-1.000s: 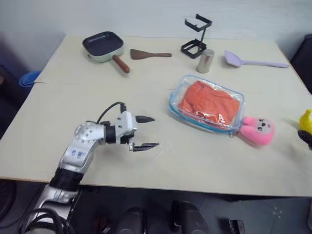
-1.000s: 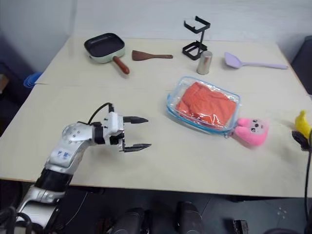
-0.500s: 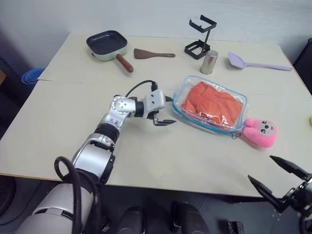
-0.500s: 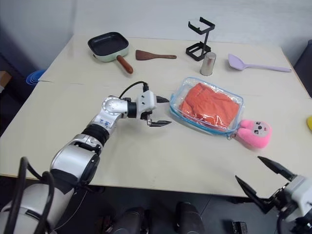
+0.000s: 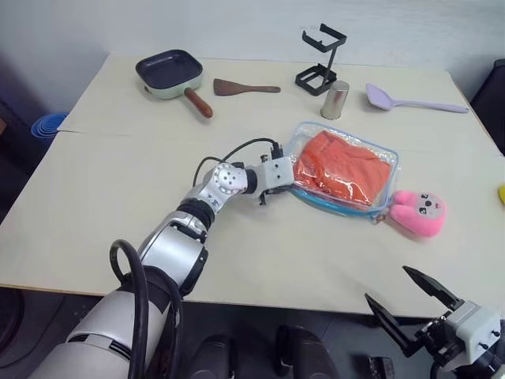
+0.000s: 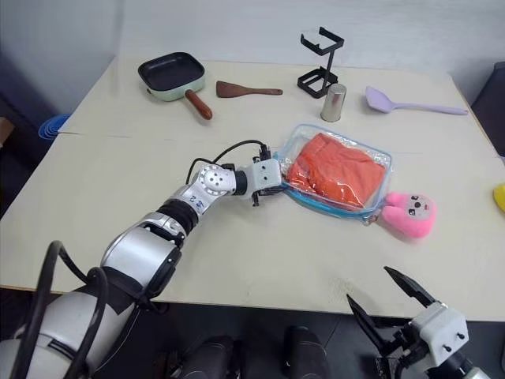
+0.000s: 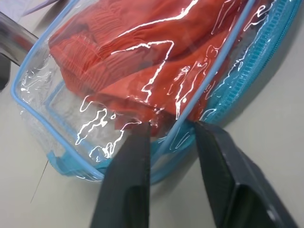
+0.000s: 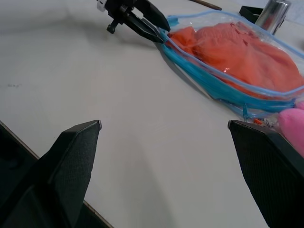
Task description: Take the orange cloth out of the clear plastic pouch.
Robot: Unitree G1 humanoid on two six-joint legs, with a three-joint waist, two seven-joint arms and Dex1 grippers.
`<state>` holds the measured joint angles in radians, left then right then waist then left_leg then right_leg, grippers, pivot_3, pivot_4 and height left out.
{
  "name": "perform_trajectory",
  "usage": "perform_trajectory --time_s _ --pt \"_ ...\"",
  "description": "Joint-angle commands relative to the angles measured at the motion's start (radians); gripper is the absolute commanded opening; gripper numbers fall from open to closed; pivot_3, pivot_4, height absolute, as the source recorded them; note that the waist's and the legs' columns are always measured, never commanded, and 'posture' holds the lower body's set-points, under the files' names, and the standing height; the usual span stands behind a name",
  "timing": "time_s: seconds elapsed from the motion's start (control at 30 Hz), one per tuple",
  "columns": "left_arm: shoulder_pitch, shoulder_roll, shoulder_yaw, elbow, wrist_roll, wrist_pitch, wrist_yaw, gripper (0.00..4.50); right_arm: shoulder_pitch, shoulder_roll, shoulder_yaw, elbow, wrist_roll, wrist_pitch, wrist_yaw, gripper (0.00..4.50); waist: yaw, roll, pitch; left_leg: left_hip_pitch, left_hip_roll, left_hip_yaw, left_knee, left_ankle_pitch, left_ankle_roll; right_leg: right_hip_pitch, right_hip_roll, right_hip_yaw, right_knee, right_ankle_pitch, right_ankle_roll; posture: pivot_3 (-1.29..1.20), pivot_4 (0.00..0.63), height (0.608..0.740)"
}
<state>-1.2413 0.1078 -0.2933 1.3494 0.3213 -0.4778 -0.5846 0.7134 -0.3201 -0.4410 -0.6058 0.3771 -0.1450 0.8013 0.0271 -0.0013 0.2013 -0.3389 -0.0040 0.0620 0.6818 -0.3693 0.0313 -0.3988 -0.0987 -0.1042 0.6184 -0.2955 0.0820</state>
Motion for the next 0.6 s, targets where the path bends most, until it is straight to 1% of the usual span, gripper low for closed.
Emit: perform_trajectory --time_s 0.03,0.07,0.27,0.3,0.33,0.4,0.47,0.53,0.6 --pt "-0.004 -0.005 0.036 -0.007 -0.02 0.011 -0.029 0.19 -0.009 -0.028 -0.024 -0.051 0.027 0.026 -0.043 4.5 0.0 0.0 0.0 0.0 0.0 0.0 0.0 0.0 0.0 0.0 0.0 0.0 0.0 0.0 0.0 0.0 0.15 0.74" --pt "-0.002 -0.006 0.059 -0.009 -0.042 0.022 -0.039 0.07 -0.012 -0.036 -0.024 -0.052 0.029 0.031 -0.048 4.5 0.0 0.0 0.0 0.0 0.0 0.0 0.0 0.0 0.0 0.0 0.0 0.0 0.0 0.0 0.0 0.0 0.15 0.74" --pt "0.008 0.012 0.18 -0.043 -0.147 0.017 -0.161 0.07 -0.057 -0.069 0.001 -0.028 0.052 0.05 -0.054 4.5 -0.001 0.0 0.0 0.0 0.0 0.0 0.0 0.0 0.0 0.0 0.0 -0.001 0.001 0.0 0.0 0.0 0.15 0.74" --pt "0.015 0.018 0.212 -0.056 -0.188 0.017 -0.226 0.07 -0.068 -0.077 0.013 -0.026 0.072 0.074 -0.052 4.5 -0.003 0.0 0.0 0.0 0.0 0.0 0.0 0.0 0.0 0.0 0.0 -0.001 0.001 0.0 0.0 0.0 0.15 0.74" --pt "0.032 0.032 0.256 -0.081 -0.252 0.024 -0.329 0.07 -0.095 -0.106 0.033 -0.029 0.078 0.112 -0.046 4.5 -0.003 0.0 0.0 0.0 0.0 0.0 0.0 0.0 0.0 0.0 0.0 -0.001 0.001 0.0 0.0 0.0 0.15 0.74" --pt "0.063 0.055 0.299 -0.119 -0.32 0.037 -0.466 0.46 -0.149 -0.135 0.055 -0.029 0.109 0.172 -0.053 4.5 -0.012 0.0 0.0 0.001 0.0 0.001 0.001 0.0 0.0 0.0 0.001 -0.001 0.002 0.0 0.0 0.0 0.15 0.74" --pt "0.09 0.069 0.304 -0.148 -0.335 0.031 -0.517 0.84 -0.179 -0.145 0.066 -0.026 0.144 0.218 -0.068 4.5 -0.009 0.0 0.0 0.001 0.0 0.002 0.001 0.0 0.0 0.0 0.001 -0.001 0.003 0.0 0.0 0.0 0.15 0.74" --pt "0.135 0.086 0.289 -0.182 -0.332 0.014 -0.563 1.36 -0.231 -0.153 0.083 0.004 0.122 0.212 -0.068 4.5 -0.005 0.0 0.0 0.001 0.0 0.001 0.002 0.0 0.001 0.0 0.001 -0.001 0.003 0.0 0.0 0.0 0.15 0.74" --pt "0.182 0.112 0.289 -0.248 -0.356 0.035 -0.617 1.91 -0.27 -0.163 0.092 0.03 0.099 0.188 -0.052 4.5 -0.004 0.0 0.0 0.001 0.0 0.002 0.003 0.001 0.001 0.0 0.001 -0.001 0.004 0.0 0.0 0.0 0.15 0.74"
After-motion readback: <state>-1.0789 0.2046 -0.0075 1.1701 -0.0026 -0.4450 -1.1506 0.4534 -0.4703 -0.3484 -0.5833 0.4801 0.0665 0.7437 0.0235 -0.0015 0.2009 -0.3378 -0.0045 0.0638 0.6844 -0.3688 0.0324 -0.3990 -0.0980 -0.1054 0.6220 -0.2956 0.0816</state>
